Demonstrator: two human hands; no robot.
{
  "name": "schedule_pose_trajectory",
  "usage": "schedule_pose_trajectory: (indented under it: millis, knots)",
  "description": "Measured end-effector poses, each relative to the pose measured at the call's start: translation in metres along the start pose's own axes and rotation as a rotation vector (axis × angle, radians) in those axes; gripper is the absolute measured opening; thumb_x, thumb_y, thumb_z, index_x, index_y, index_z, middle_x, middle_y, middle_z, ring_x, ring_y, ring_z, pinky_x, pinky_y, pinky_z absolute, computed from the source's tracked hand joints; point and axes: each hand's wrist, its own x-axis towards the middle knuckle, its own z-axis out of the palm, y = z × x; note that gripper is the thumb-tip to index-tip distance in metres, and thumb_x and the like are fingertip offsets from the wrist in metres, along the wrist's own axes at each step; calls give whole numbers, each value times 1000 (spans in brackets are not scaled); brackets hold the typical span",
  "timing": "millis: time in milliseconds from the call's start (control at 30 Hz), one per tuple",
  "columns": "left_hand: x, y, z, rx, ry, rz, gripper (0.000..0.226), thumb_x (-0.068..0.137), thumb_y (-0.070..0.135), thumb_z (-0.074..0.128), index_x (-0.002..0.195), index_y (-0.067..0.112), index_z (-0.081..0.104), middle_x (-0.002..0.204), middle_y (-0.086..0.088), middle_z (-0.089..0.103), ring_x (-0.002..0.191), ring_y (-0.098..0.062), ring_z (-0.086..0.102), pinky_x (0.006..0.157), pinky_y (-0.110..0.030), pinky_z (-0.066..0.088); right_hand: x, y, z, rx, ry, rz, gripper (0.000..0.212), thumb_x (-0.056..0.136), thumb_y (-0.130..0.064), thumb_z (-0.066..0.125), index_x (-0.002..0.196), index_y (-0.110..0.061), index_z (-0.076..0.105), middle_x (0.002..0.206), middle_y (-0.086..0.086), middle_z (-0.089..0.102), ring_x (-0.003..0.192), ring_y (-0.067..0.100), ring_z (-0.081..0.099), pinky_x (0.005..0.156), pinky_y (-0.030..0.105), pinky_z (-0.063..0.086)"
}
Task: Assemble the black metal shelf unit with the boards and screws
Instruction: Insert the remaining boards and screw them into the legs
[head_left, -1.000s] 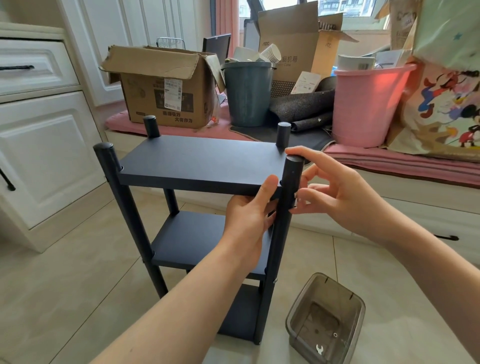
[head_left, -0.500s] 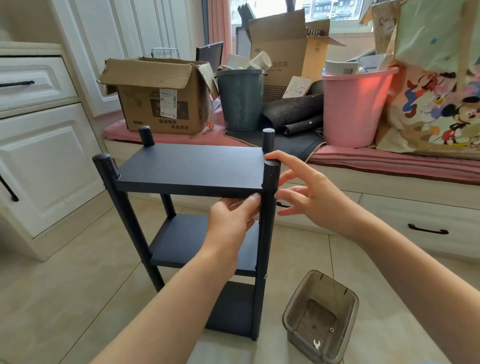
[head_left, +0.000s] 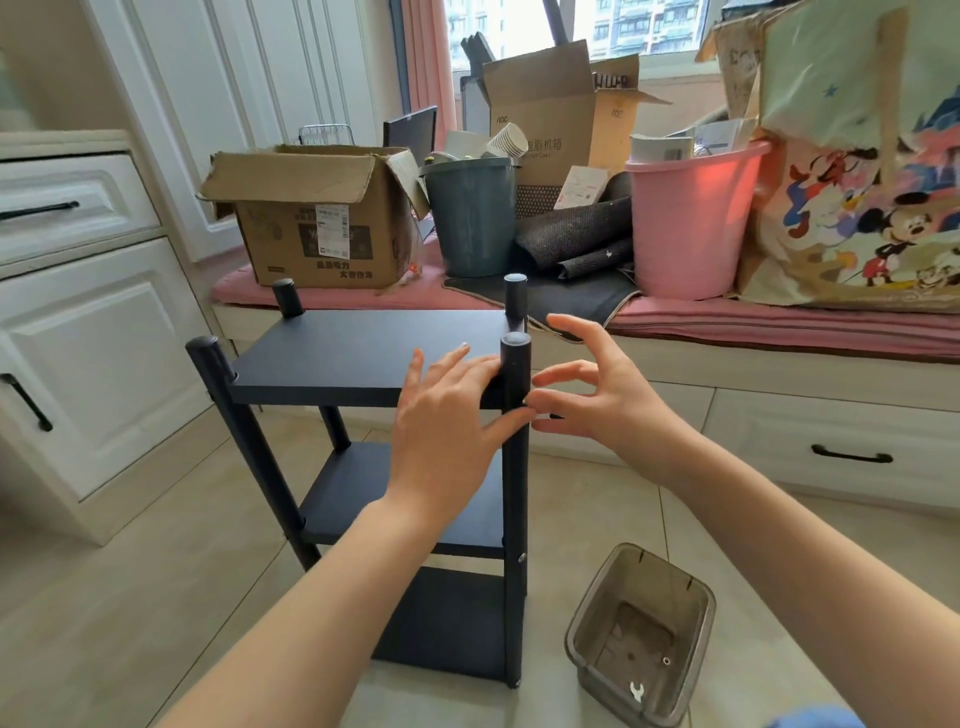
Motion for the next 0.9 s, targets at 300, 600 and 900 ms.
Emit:
schedule_pose_trajectory:
  millis: [300,600,900]
  knots:
    - [4,5,7,-31,80,-61,33,87,44,72,114,25,69,116,8,70,125,-15,57,124,-41,8,26,16,-5,317,68,350,33,101,-33,52,124,-8,57,103,15,74,88,32,73,81,45,60]
    - [13,2,4,11,-7,-70,28,90,48,65,110,30,61,112,11,66,126,-15,54,123,-47,5,55,21,28,410,-98,408,43,94,-31,52,62,-15,75,75,6,73,74,22,73,77,34,59]
    - [6,-5,0,99,-31,-15,50,89,59,51,125,26,60,127,5,67,133,-18,52,120,-42,23,54,35,23,418,-186,303,32,90,-46,59,84,-22,79,89,9,76,86,27,74,76,38,58]
